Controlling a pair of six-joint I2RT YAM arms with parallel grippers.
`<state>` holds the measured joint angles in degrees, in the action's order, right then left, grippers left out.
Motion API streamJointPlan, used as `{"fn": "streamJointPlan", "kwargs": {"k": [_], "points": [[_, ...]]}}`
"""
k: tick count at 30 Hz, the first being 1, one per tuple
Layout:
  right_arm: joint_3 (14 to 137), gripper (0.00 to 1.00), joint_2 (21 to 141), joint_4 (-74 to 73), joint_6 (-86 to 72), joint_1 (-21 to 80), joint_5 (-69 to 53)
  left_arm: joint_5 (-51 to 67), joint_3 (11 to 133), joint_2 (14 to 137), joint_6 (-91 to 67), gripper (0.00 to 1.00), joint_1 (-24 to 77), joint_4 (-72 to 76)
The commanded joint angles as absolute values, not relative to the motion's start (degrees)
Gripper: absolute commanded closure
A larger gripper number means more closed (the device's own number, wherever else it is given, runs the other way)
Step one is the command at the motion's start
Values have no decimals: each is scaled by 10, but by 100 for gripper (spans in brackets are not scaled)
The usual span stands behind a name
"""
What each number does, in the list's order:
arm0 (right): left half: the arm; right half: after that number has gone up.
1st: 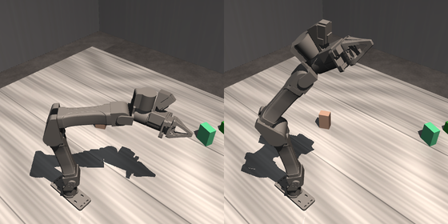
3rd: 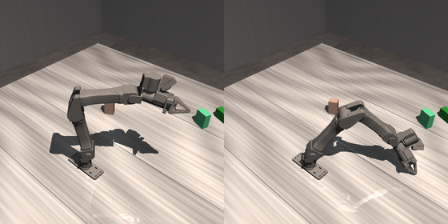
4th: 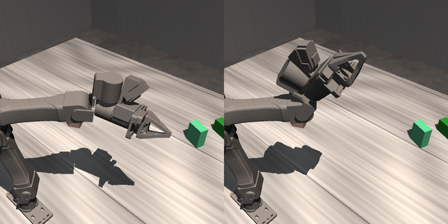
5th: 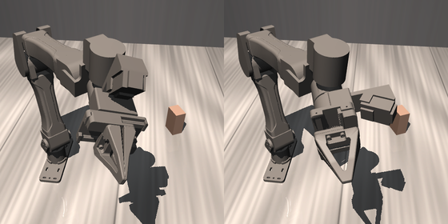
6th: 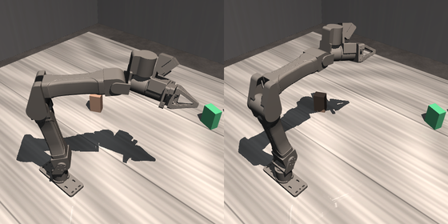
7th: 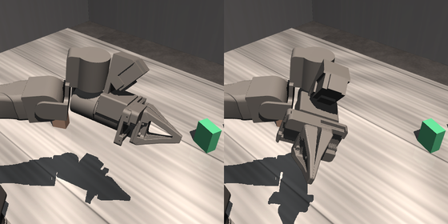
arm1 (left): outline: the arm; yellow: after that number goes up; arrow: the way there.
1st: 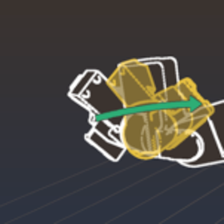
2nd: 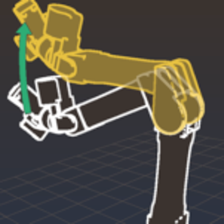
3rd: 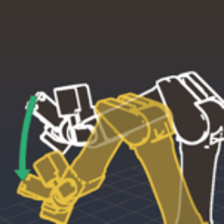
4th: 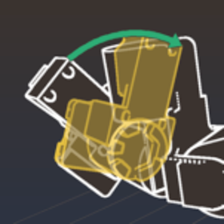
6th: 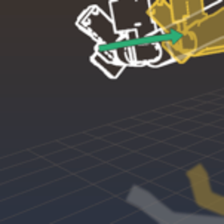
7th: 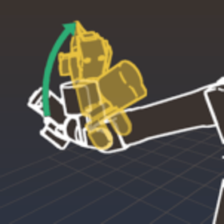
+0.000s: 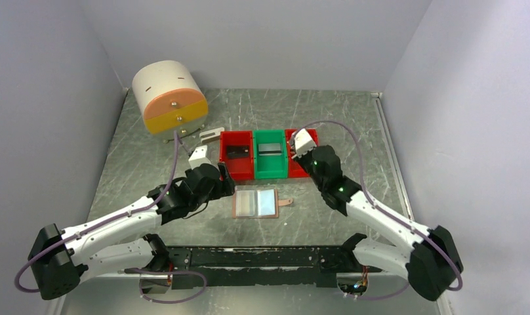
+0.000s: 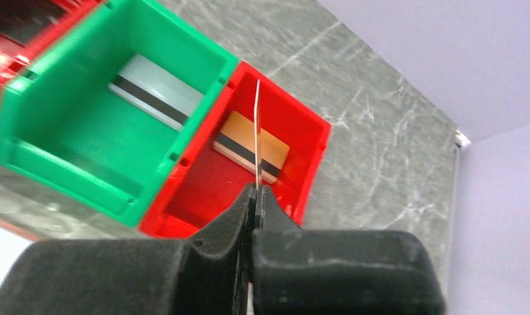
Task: Take the credit cards out of the card holder
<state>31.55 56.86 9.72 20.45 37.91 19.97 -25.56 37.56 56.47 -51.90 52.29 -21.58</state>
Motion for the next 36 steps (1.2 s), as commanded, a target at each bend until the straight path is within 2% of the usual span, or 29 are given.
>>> {"fn": "streamJointPlan", "kwargs": {"k": [1,4,7,14,20,29,36], "points": [[384,100,640,28,321,329,113,-279,373,553,-530,16,526,-242],[417,100,675,-15,367,295,25,-283,373,548,-532,15,525,-249],[445,100,706,-52,407,274,-14,-284,373,542,-533,14,525,-257],[477,100,765,-110,486,251,-25,-291,358,512,-543,12,525,-277],[489,100,826,-66,509,237,12,-280,346,498,-544,11,525,-266],[510,100,902,-24,564,218,3,-290,355,493,-551,11,525,-299],[565,100,939,-57,574,218,-18,-295,343,472,-559,11,525,-299]]}}
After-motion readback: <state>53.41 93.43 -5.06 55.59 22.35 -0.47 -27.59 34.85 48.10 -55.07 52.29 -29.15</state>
